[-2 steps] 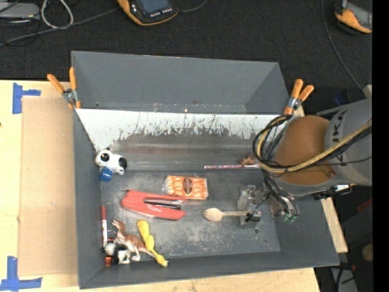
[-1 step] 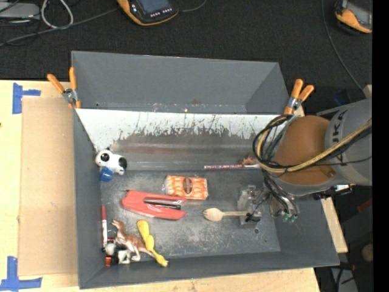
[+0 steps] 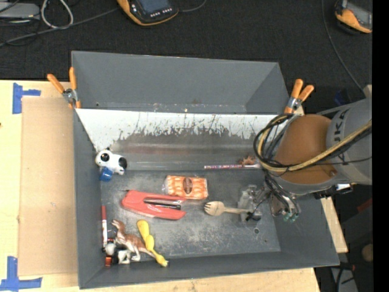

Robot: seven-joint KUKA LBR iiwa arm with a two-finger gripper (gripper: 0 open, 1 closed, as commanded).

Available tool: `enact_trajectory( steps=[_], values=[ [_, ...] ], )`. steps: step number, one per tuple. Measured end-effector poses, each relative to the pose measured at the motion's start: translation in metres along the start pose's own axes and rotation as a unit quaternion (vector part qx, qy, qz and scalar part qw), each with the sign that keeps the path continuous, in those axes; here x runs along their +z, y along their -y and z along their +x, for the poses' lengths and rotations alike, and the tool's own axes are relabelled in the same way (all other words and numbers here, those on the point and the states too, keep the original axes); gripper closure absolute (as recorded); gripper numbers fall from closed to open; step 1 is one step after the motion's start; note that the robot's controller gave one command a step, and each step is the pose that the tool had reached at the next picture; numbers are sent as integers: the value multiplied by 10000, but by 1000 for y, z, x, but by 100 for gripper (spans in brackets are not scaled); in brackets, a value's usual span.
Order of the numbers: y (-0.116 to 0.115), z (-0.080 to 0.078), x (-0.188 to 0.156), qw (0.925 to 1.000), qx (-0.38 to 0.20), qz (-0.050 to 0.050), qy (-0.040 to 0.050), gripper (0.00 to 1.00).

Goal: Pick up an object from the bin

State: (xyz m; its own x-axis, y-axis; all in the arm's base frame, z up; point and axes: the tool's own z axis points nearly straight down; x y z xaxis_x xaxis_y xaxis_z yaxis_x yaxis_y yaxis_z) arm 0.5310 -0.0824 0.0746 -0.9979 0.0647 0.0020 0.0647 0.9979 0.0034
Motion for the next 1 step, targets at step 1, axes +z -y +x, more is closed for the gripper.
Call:
enact_trajectory(
  steps=[1],
  values=[
    [0,0,-16,10000,-8,-1,-4,100]
  ],
)
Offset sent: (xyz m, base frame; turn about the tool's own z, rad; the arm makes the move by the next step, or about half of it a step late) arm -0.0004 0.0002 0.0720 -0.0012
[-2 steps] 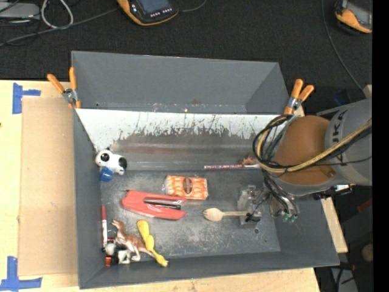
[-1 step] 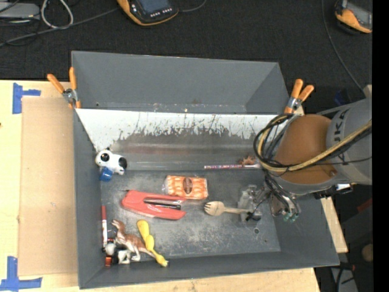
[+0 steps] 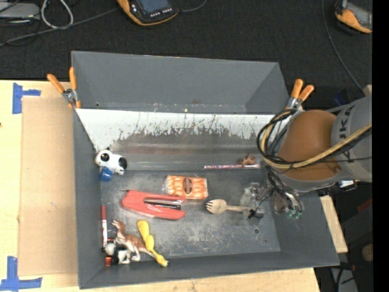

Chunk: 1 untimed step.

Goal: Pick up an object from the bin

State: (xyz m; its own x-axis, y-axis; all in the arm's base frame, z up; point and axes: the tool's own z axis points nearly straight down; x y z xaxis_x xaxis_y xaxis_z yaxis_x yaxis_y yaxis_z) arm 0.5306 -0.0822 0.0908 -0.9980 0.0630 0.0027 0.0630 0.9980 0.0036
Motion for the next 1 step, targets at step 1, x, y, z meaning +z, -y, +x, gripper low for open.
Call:
enact_trajectory(
  steps=[1],
  values=[
    [0,1,-39,10000,-7,-5,-21,100]
  ],
)
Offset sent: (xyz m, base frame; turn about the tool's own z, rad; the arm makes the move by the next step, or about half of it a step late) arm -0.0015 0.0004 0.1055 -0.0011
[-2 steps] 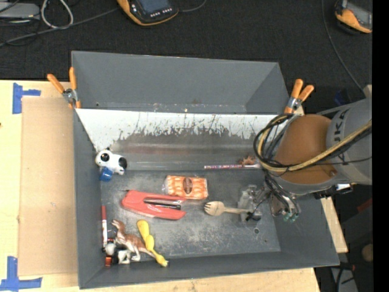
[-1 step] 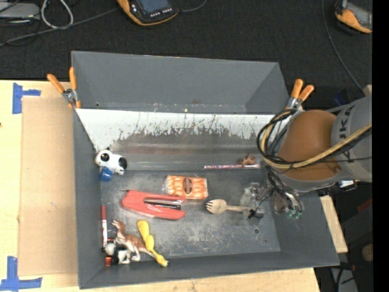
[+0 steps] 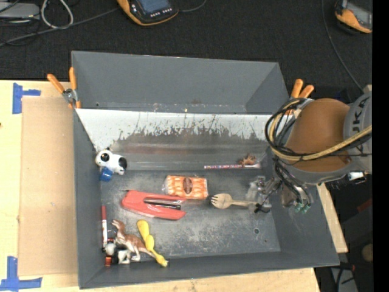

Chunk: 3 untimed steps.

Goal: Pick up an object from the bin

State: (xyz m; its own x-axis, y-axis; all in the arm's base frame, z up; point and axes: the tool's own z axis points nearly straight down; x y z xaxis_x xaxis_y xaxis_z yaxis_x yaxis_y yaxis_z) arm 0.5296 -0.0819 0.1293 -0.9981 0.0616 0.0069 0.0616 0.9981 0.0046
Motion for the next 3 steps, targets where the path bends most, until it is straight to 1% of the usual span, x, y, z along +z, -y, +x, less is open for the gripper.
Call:
enact_trajectory(
  steps=[1,2,3],
  values=[
    [0,1,-41,10000,-6,-4,-19,100],
    [0,-1,-74,10000,-12,0,25,100],
    [0,-1,-79,10000,-18,-3,15,100]
  ],
)
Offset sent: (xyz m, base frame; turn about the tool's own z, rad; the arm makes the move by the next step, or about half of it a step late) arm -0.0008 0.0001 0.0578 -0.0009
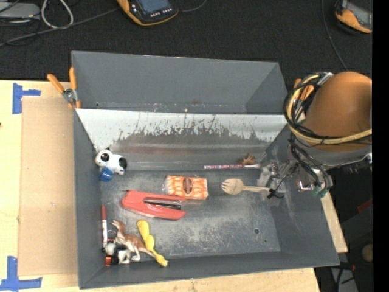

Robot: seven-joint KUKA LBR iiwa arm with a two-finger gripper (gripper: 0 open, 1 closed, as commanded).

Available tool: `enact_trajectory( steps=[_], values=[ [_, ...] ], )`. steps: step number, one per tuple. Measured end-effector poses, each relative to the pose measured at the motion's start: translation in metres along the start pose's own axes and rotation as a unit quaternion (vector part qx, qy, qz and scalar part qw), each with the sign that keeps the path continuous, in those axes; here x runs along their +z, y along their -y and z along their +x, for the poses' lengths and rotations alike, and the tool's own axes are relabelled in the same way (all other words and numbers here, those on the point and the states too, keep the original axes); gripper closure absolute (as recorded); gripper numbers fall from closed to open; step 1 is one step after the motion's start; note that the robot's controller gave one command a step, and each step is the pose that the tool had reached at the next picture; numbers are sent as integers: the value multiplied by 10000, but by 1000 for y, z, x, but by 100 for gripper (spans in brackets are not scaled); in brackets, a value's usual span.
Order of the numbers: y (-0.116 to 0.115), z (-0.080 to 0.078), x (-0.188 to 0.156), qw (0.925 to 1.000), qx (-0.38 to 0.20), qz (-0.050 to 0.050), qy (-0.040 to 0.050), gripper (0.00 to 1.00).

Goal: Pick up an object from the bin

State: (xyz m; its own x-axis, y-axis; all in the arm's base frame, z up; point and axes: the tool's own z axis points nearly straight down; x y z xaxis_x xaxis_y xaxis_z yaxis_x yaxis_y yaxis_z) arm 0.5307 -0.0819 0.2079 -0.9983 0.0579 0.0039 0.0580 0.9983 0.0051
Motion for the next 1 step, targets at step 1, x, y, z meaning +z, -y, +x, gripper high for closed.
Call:
enact_trajectory(
  steps=[1],
  values=[
    [0,0,-7,10000,-5,0,4,100]
  ],
)
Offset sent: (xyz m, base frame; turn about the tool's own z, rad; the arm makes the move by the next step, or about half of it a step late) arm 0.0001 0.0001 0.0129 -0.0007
